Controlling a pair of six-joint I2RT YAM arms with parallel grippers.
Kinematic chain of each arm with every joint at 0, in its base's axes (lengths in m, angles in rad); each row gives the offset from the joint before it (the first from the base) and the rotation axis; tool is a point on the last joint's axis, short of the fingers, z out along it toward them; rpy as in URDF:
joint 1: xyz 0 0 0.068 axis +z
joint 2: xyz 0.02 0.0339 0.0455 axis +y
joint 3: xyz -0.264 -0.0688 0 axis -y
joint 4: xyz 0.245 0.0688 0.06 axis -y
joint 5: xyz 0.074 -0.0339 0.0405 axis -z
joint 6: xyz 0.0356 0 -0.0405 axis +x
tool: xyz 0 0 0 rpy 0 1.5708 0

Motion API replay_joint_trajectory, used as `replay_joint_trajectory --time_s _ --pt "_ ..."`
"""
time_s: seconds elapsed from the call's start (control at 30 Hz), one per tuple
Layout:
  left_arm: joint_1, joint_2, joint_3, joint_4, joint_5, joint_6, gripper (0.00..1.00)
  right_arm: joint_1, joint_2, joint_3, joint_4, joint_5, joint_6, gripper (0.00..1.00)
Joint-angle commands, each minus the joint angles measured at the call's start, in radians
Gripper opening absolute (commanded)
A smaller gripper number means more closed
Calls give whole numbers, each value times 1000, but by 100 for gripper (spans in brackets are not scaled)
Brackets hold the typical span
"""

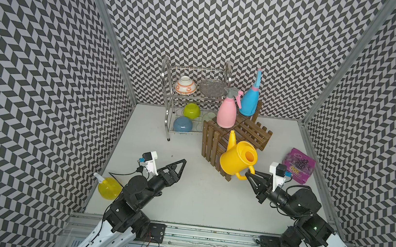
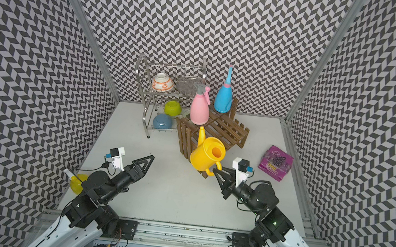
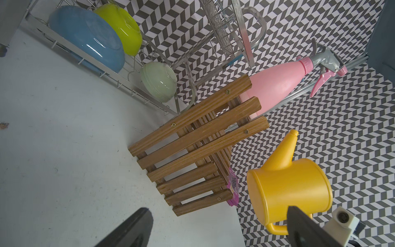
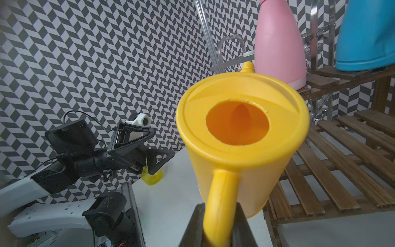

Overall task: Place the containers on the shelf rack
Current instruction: 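Place the container on the shelf.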

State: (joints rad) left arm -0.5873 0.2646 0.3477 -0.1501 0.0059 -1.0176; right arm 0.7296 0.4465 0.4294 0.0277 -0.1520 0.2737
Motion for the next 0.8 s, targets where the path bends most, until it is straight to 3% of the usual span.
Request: replay_joint_trajectory --time_s 0.0,0.23,0.53,0.77 --pt "1 3 2 26 8 45 100 -20 1 57 81 46 -38 0" --pt "1 52 45 9 -2 124 100 -39 -7 71 52 177 -65 0" --pt "1 109 58 32 16 165 100 -55 30 114 -53 449 -46 0" --pt "1 119 57 40 24 182 100 -142 217 202 -55 456 -37 0"
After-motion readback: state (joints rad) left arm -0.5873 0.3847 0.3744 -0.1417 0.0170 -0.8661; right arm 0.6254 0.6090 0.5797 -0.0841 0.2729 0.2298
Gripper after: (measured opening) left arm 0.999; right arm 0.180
